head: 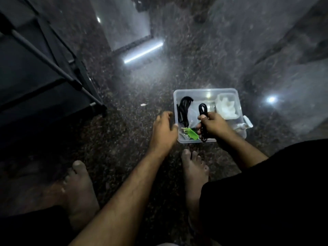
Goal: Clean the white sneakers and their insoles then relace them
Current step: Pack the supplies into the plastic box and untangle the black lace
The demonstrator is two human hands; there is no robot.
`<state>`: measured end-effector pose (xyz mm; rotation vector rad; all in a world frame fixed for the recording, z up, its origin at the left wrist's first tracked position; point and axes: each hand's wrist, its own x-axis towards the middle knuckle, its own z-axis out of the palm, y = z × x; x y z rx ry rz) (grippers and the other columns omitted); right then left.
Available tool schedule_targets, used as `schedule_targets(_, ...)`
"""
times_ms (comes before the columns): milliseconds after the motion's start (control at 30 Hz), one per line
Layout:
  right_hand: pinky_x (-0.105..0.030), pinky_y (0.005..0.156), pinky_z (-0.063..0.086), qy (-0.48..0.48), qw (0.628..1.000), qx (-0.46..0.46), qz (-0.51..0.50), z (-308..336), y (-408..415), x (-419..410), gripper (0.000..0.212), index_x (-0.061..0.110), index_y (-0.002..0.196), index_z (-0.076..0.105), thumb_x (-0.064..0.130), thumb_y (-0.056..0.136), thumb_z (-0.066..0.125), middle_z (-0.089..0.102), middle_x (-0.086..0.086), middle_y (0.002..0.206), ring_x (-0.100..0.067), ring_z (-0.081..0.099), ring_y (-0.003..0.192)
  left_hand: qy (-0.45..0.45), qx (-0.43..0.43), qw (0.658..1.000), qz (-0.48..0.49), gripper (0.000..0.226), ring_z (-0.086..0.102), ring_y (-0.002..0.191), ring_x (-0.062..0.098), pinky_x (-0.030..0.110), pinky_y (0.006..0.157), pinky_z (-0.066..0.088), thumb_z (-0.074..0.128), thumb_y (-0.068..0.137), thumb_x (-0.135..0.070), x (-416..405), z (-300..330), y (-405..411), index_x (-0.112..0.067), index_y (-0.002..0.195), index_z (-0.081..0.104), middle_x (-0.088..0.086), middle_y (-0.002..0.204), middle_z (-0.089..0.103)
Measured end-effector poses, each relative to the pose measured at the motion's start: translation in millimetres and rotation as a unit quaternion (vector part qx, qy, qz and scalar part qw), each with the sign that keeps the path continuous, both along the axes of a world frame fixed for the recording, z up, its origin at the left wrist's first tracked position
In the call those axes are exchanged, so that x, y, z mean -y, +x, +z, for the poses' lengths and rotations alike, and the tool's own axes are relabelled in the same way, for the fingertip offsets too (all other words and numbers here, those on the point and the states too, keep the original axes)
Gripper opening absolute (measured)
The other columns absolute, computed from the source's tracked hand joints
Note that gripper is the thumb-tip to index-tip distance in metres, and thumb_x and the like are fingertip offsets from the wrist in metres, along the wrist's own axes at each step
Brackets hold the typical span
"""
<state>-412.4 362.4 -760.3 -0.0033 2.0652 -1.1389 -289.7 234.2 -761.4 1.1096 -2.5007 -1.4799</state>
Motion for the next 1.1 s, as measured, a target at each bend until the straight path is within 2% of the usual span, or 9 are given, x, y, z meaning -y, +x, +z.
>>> schedule_targets(167, -0.023, 0.044, 0.047, 0.031, 0.999, -0.024, -0.005, -26, -23, 20, 0.017, 0.006, 0.107, 0.053, 0.018, 0.105, 0.041, 0.064, -0.013, 0.082, -0.022, 0.063, 0.058, -0.016, 0.035, 0.998, -0.05, 0.048, 0.047, 0.127, 0.026, 0.033, 0.106, 0.038, 0.063, 0.093, -0.017, -1, -21, -15, -0.012, 0.139, 0.049, 0.011, 0.138, 0.048)
schedule_targets(300, -0.04, 0.068, 0.059, 0.098, 0.989, -0.079, 0.077, -46, -41, 29, 0.033, 0.01, 0.096, 0.06, 0.039, 0.1, 0.047, 0.07, -0.016, 0.091, -0.029, 0.069, 0.076, -0.039, 0.047, 0.994, -0.091, 0.055, 0.043, 0.13, 0.026, 0.04, 0.11, 0.039, 0.065, 0.093, -0.018, -8, -35, -20, -0.014, 0.144, 0.043, 0.01, 0.14, 0.041)
schedule_targets(400, -0.034, 0.078, 0.047, 0.207, 0.943, -0.22, 0.142, -49, -44, 29, 0.037, 0.005, 0.111, 0.06, 0.038, 0.099, 0.049, 0.063, -0.017, 0.108, -0.033, 0.062, 0.092, -0.06, 0.058, 0.989, -0.12, 0.054, 0.045, 0.128, 0.03, 0.044, 0.107, 0.042, 0.067, 0.092, -0.019, -9, -43, -25, -0.013, 0.141, 0.044, 0.012, 0.138, 0.04)
schedule_targets(500, -0.034, 0.086, 0.047, 0.188, 0.938, -0.26, 0.134, -55, -39, 22, 0.036, 0.009, 0.126, 0.056, 0.032, 0.098, 0.054, 0.059, -0.015, 0.119, -0.031, 0.061, 0.102, -0.06, 0.069, 0.988, -0.126, 0.049, 0.049, 0.123, 0.032, 0.043, 0.105, 0.043, 0.064, 0.094, -0.018, -10, -49, -28, -0.011, 0.139, 0.046, 0.014, 0.135, 0.042)
schedule_targets(633, -0.039, 0.098, 0.048, 0.173, 0.932, -0.266, 0.173, -66, -27, 15, 0.051, 0.012, 0.14, 0.049, 0.028, 0.094, 0.062, 0.051, -0.014, 0.131, -0.031, 0.057, 0.111, -0.06, 0.067, 0.988, -0.125, 0.046, 0.053, 0.117, 0.034, 0.041, 0.101, 0.044, 0.055, 0.096, -0.008, -19, -47, -29, -0.006, 0.142, 0.046, 0.017, 0.131, 0.045)
schedule_targets(700, -0.038, 0.103, 0.044, 0.164, 0.923, -0.281, 0.206, -67, -22, 16, 0.058, 0.014, 0.144, 0.046, 0.026, 0.091, 0.067, 0.047, -0.01, 0.137, -0.03, 0.05, 0.12, -0.077, 0.063, 0.988, -0.116, 0.052, 0.055, 0.114, 0.037, 0.044, 0.1, 0.045, 0.051, 0.091, 0.003, -22, -47, -27, -0.003, 0.143, 0.046, 0.02, 0.129, 0.048)
schedule_targets(800, -0.039, 0.108, 0.04, 0.157, 0.911, -0.287, 0.251, -70, -17, 20, 0.06, 0.016, 0.144, 0.047, 0.02, 0.088, 0.07, 0.043, -0.007, 0.144, -0.03, 0.044, 0.127, -0.089, 0.062, 0.991, -0.078, 0.054, 0.055, 0.111, 0.036, 0.037, 0.097, 0.042, 0.05, 0.087, 0.007, -19, -47, -23, -0.003, 0.14, 0.05, 0.02, 0.124, 0.051)
schedule_targets(967, -0.039, 0.103, 0.046, 0.088, 0.912, -0.315, 0.249, -60, -9, 23, 0.051, 0.023, 0.143, 0.048, 0.022, 0.094, 0.063, 0.042, -0.01, 0.144, -0.027, 0.049, 0.127, -0.1, 0.072, 0.992, -0.023, 0.053, 0.055, 0.115, 0.03, 0.027, 0.099, 0.038, 0.051, 0.085, 0.008, 1, -49, -9, -0.004, 0.137, 0.055, 0.017, 0.126, 0.055)
schedule_targets(1100, -0.039, 0.089, 0.053, 0.05, 0.888, -0.376, 0.26, -37, -3, 12, 0.032, 0.019, 0.128, 0.06, 0.021, 0.096, 0.06, 0.047, -0.009, 0.137, -0.024, 0.056, 0.115, -0.115, 0.085, 0.99, 0.014, 0.052, 0.055, 0.117, 0.027, 0.025, 0.099, 0.038, 0.052, 0.085, 0.006, 14, -49, 3, -0.009, 0.134, 0.058, 0.013, 0.128, 0.056)
